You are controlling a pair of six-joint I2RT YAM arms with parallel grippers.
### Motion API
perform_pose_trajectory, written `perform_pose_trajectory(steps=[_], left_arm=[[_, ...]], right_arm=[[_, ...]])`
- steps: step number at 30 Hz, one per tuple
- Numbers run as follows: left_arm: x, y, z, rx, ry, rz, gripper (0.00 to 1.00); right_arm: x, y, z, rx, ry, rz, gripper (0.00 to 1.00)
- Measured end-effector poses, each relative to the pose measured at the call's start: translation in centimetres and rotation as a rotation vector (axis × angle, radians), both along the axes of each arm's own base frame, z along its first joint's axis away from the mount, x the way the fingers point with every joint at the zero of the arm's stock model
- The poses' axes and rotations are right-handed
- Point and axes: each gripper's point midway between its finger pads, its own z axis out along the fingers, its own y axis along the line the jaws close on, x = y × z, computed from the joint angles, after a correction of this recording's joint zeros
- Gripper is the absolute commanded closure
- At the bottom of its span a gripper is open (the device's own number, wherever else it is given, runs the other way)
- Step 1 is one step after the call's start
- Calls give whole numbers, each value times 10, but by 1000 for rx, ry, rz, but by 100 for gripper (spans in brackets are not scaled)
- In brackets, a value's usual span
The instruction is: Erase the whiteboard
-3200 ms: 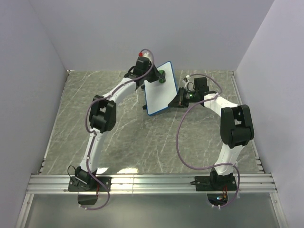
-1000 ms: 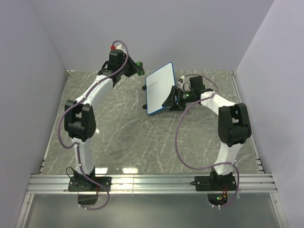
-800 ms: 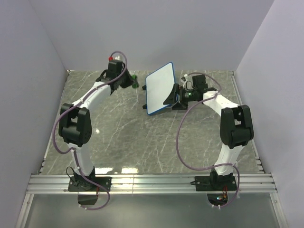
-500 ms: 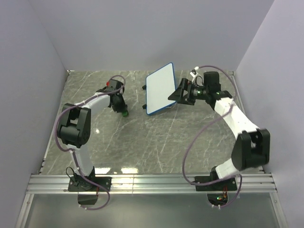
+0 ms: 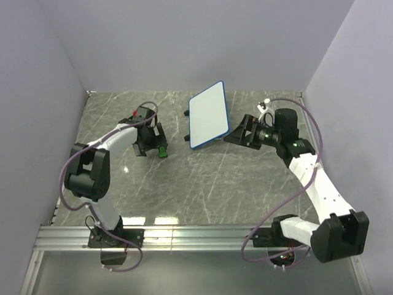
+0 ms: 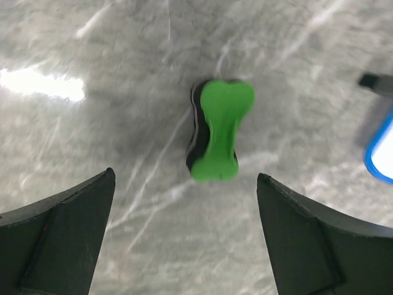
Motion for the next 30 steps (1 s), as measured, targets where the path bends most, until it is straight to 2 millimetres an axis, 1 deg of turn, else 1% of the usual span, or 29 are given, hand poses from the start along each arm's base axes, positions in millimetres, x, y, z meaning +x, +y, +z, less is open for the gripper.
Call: perform_pose_trajectory(steps=[3,5,8,12,15,18,20,23,27,30], left_arm=[[-5,2,20,-5,-38,-6,1],[-6,2,40,-14,-86,-14,1],[-7,2,76,-36,-182,-26,1],[-11,2,114,-51,-265,-31,0],[-13,2,137,-52,-301,-30,1],[-18,-1,159,-58,-337,-36,1],[-27,-5,171,-67,-356,-48,1],[-46,-7,186,-81,-367,-52,1],[-74,-4,201,-94,-368,-37,0],[-95,0,214,-113,-386,-20,1]], right_arm=[[-8,-5,6,1,-24,-37,0],[-15,-8,11,6,-43,-59,0],[-23,-13,22,14,-77,-99,0],[-33,-19,36,22,-118,-139,0],[-45,-22,39,20,-120,-147,0],[-60,-26,36,7,-91,-154,0],[-71,-30,35,1,-83,-163,0],[-91,-35,37,9,-117,-178,0],[-120,-39,29,41,-139,-188,0],[-133,-40,23,59,-132,-185,0]])
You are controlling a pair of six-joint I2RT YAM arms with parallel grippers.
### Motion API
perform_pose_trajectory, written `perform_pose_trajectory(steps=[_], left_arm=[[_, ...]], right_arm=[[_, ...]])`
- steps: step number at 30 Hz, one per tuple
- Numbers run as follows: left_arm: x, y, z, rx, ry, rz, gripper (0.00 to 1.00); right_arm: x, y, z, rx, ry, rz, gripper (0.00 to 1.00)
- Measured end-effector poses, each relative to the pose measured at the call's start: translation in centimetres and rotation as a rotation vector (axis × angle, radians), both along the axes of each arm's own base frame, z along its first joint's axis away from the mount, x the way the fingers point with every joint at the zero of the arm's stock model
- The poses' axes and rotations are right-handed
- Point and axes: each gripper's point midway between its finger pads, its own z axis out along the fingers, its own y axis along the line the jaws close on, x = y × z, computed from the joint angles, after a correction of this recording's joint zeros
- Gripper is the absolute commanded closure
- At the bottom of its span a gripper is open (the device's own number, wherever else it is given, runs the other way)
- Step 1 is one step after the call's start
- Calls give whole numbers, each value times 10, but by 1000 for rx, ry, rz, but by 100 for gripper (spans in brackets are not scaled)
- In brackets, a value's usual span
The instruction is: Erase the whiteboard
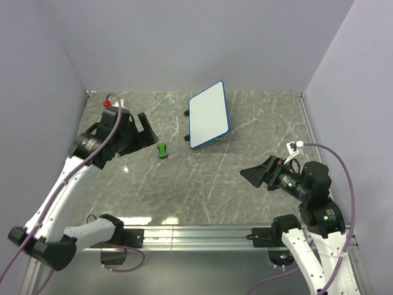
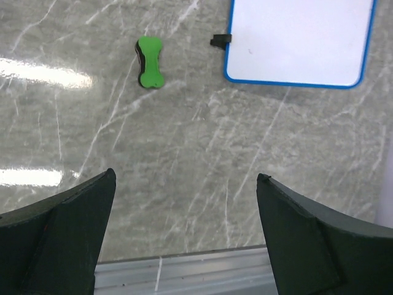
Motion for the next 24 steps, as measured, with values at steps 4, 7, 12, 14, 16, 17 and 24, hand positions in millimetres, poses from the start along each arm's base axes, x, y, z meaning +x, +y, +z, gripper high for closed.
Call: perform_pose_trajectory(steps=[4,7,12,14,16,17,24], left_arm=[[-27,6,11,-39,-29,10,1],[-43,11,5,-55,-15,19,1],[-64,16,-6,-88,6,33,1],[-73,19,-6,-106,2,40,1],[-80,21,-4,-118,-5,45,1],[-82,22,-4,-123,-6,48,1],[-85,22,-7,-117,15,40,0]], right_arm=[[-13,-1,-7,3,26,3,0],[-21,-3,-10,2,33,6,0],[-32,-2,-15,-2,51,27,0],[-35,-2,-17,-4,56,35,0],[-37,-1,-18,-5,63,40,0],[-38,-2,-18,-5,64,40,0],[-41,-2,-20,-2,83,36,0]])
